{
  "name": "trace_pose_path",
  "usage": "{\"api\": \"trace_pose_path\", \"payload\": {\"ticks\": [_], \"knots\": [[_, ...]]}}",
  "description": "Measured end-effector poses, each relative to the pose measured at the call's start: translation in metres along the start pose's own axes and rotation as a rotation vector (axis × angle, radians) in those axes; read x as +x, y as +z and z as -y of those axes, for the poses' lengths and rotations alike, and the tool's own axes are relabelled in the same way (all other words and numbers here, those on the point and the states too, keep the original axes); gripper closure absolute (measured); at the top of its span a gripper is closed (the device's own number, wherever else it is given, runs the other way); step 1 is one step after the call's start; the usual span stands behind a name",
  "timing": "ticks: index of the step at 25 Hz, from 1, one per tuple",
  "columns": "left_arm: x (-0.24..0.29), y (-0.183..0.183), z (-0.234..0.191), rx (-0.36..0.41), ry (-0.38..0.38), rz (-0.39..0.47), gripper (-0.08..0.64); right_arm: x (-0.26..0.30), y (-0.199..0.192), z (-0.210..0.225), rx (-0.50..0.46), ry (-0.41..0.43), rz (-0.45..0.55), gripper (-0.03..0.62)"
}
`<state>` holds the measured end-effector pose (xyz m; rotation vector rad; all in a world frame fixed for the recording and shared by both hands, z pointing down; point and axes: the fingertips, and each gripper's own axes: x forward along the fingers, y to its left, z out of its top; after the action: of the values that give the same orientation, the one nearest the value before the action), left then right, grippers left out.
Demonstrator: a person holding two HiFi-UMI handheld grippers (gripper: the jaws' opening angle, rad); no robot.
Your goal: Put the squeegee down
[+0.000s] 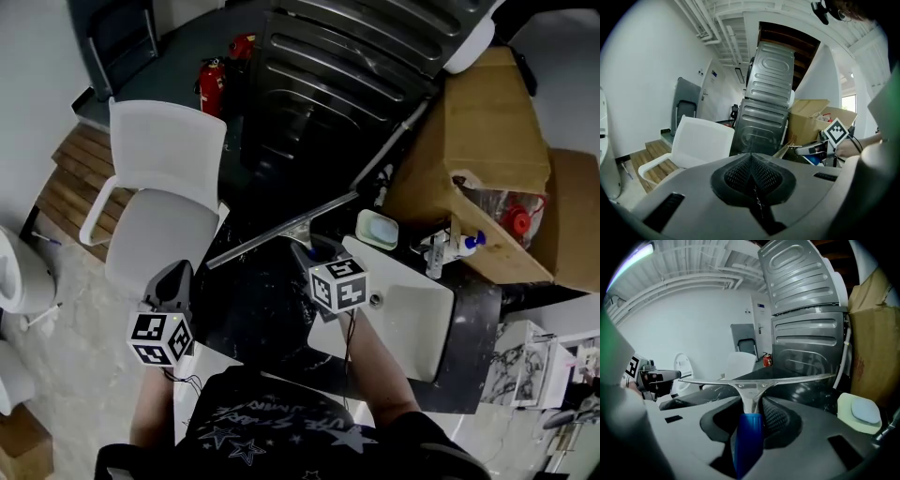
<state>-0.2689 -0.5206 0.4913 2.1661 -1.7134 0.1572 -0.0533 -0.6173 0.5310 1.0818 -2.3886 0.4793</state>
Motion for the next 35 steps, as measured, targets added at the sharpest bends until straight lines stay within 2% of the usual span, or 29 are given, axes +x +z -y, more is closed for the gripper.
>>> {"api": "trace_pose_path", "payload": {"ticks": [11, 15, 22, 26, 35], "knots": [[0.013, -0.001, -0.009, -0.007, 0.017, -0.023, 0.543, 0.030, -0.012, 0.019, -0.038, -0.050, -0.107, 0.456], [0.017, -0.006, -0.005, -0.011, 0.005, -0.037, 0.543, 0.034, -0.014, 0.023, -0.035, -0.076, -0.126, 0.456], [0.024, -0.007, 0.004, -0.012, -0.022, -0.050, 0.543, 0.037, -0.022, 0.019, -0.099, -0.081, -0.189, 0.454], [0.024, -0.004, 0.005, -0.011, -0.025, -0.043, 0.543, 0.036, -0.021, 0.017, -0.112, -0.082, -0.164, 0.453], [0.017, 0.006, 0.026, 0.032, -0.045, -0.020, 0.543, 0.005, -0.017, 0.018, -0.063, -0.085, -0.098, 0.442]]}}
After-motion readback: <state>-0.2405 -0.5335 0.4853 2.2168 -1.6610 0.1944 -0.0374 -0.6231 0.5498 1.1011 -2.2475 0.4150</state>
